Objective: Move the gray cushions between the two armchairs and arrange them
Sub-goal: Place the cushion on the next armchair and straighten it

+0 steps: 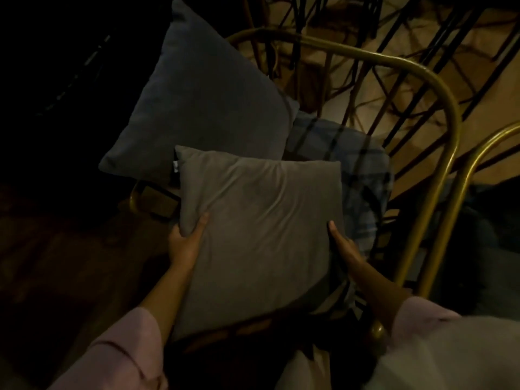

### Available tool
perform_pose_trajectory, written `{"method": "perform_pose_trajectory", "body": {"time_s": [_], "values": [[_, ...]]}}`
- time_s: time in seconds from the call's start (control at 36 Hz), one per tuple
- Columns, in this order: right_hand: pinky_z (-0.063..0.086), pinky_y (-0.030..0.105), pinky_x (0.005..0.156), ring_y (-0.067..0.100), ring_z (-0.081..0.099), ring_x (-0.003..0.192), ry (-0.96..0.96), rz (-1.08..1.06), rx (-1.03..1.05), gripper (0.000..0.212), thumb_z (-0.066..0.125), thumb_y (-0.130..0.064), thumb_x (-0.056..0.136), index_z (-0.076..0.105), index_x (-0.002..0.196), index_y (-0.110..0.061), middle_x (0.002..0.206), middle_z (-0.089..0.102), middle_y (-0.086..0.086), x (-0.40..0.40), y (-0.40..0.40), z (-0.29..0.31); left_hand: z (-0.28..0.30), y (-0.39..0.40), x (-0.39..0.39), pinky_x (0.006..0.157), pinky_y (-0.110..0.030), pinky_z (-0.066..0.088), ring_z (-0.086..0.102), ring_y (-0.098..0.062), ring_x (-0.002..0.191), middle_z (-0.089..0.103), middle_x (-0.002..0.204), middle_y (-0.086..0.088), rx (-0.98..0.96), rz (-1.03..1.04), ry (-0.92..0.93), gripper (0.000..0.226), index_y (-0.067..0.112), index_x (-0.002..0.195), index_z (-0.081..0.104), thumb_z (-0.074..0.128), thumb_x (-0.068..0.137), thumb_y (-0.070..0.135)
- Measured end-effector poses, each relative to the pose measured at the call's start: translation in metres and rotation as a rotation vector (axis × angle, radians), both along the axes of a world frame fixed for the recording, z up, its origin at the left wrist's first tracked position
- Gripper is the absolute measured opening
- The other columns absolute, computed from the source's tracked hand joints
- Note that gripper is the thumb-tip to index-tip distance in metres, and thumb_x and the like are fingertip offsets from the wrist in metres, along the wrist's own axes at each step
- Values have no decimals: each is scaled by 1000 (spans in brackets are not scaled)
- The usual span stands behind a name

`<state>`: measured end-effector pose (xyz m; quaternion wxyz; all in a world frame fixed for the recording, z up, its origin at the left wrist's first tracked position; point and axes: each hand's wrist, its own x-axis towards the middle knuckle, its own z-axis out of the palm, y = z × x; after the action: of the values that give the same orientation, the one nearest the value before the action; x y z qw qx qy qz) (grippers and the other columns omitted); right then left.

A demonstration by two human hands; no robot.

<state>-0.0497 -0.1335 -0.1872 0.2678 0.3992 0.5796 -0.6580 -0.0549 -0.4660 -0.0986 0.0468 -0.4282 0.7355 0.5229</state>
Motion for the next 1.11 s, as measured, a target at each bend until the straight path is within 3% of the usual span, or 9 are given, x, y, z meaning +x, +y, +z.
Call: {"method": "perform_pose_trajectory", "body": {"time_s": [0.11,0.17,0.28,0.44,0.56,0.83,0.94,1.03,1.11], "values": [[40,49,112,30,54,129,15,-3,-90,129,78,-82,41,46,147,-16,146,53,5,10,14,-20,18,8,2,86,-30,46,60,-19,107,63,120,-4,-67,58,53,66,8,127,60,75,77,49],[42,50,111,31,56,126,23,8,-100,128,78,-82,39,46,145,-17,142,56,6,14,9,17,34,9,0,86,-31,45,58,-19,103,62,122,-7,-88,63,67,64,7,125,60,73,79,49],[48,45,102,25,63,109,74,-22,-192,101,76,-77,49,53,132,-25,127,64,4,21,14,54,70,9,-11,89,-34,46,57,-21,106,60,131,-11,-106,22,117,65,7,125,60,72,79,52],[54,40,95,22,66,113,299,-120,-242,103,79,-78,44,59,130,-24,128,67,1,26,39,104,135,19,-37,100,-50,49,61,-30,114,64,129,-8,-200,-62,180,108,18,127,61,59,48,93],[50,50,103,26,65,118,432,-178,-245,98,80,-68,59,52,140,-21,132,66,5,32,73,144,177,54,-56,97,-49,51,64,-31,108,67,123,-9,-183,-156,264,98,16,126,62,58,59,87],[58,44,88,26,70,104,469,-301,131,117,83,-77,34,55,132,-21,121,69,3,124,221,208,183,212,-33,88,-33,48,59,-22,107,63,121,-7,-9,-352,353,65,6,127,60,62,85,56],[60,27,69,19,70,98,477,-398,300,115,82,-79,30,57,126,-21,117,69,1,187,286,217,161,292,2,88,-30,46,60,-20,105,64,117,-8,107,-433,338,57,4,124,61,65,87,47],[57,42,88,26,66,109,436,-475,397,102,80,-71,46,57,131,-18,127,67,7,235,330,219,135,350,29,86,-30,48,63,-22,103,65,116,-6,194,-496,283,64,7,124,61,71,80,52],[53,39,92,24,63,111,394,-521,500,108,74,-77,49,56,136,-17,124,65,2,275,372,218,115,404,59,82,-34,51,64,-25,101,65,115,-6,270,-584,182,73,6,127,59,76,74,53]]}}
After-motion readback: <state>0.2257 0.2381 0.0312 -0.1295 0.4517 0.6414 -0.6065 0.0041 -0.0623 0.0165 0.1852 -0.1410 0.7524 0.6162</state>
